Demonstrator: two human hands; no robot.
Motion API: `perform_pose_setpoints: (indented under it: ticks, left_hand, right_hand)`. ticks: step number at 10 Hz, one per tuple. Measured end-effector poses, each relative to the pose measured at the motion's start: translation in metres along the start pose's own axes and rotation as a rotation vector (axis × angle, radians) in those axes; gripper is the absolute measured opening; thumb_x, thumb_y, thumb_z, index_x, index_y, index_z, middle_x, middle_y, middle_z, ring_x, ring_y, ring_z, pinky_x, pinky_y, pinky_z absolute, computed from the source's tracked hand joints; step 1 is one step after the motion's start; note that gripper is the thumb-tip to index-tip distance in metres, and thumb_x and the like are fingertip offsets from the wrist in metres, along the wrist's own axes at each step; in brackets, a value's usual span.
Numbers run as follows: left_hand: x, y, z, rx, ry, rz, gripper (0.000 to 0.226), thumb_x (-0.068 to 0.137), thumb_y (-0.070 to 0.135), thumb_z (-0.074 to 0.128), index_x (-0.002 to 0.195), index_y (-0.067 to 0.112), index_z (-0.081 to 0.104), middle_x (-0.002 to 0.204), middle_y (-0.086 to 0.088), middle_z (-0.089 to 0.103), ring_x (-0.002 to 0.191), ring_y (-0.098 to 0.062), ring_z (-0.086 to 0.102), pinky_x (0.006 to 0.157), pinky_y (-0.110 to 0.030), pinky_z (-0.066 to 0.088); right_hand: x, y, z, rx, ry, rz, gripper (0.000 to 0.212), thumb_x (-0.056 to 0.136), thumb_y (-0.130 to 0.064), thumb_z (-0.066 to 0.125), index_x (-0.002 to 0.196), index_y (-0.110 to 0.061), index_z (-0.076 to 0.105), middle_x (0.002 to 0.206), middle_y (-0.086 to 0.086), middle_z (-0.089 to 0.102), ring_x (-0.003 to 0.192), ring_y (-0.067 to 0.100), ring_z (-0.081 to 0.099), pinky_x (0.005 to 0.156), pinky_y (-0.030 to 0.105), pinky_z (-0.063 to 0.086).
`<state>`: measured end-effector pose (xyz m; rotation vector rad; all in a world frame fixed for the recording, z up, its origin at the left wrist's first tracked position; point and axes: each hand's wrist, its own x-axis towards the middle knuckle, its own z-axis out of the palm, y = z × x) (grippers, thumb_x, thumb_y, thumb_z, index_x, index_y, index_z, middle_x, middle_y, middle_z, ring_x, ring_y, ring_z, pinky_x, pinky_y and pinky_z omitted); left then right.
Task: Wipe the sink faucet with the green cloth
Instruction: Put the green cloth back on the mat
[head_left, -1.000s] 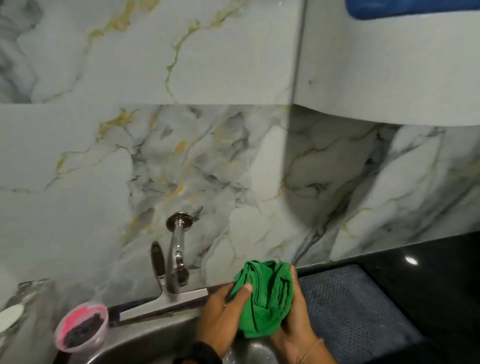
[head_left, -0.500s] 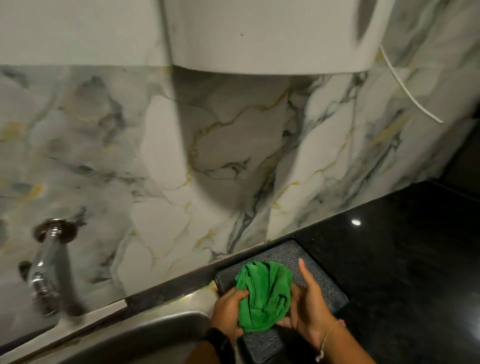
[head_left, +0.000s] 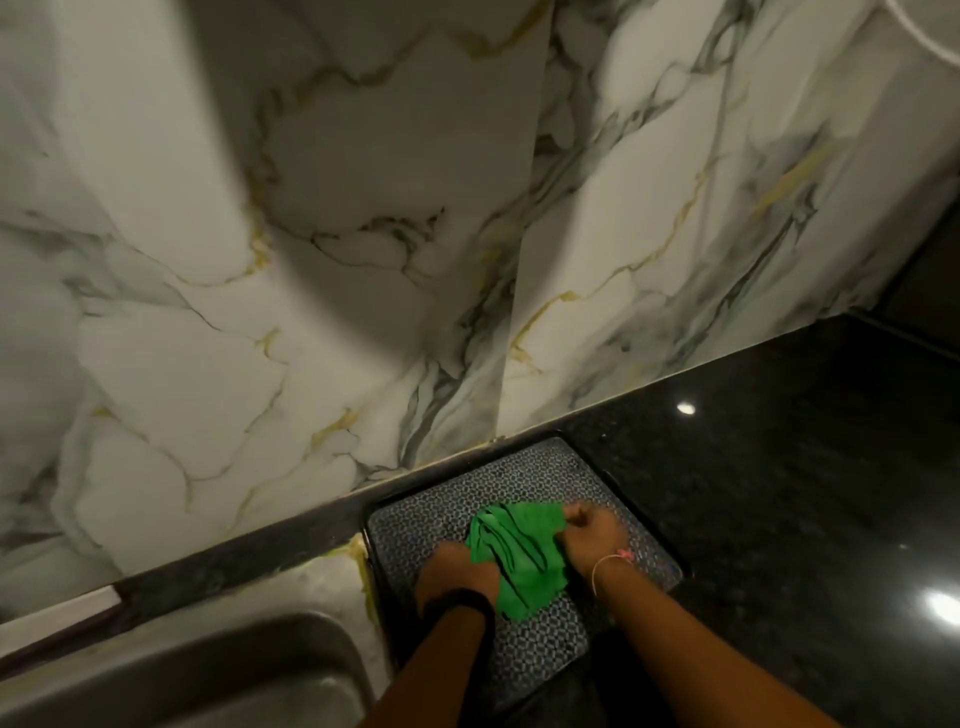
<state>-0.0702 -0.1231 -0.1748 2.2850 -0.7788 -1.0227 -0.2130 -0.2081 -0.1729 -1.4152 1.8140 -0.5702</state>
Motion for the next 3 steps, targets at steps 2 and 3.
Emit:
perform_pose_setpoints:
  ticks: [2,3]
  left_hand:
    - [0.002,0.005,-0.006,0.309,0.053,0.141,0.030,0.090,0.037,0.068,0.110,0.016,0.066,0.120,-0.010,0.068,0.115,-0.030,0.065,0.098,-0.038,0.056]
    - [-0.010,0.006,-0.012,0.367,-0.003,0.231,0.030,0.094,0.026,0.058,0.121,0.021,0.069,0.130,-0.008,0.066,0.121,-0.028,0.062,0.104,-0.037,0.054]
  right_hand:
    - [-0.016,-0.001,0.000,-0.350,0.130,-0.166,0.011,0.084,-0.025,0.072,0.091,-0.020,0.067,0.100,0.010,0.074,0.096,0.029,0.069,0.081,0.033,0.054]
    - [-0.023,-0.007,-0.013,-0.359,0.054,-0.183,0.019,0.093,-0.029,0.062,0.102,-0.014,0.068,0.109,0.016,0.073,0.104,0.031,0.068,0.088,0.037,0.054]
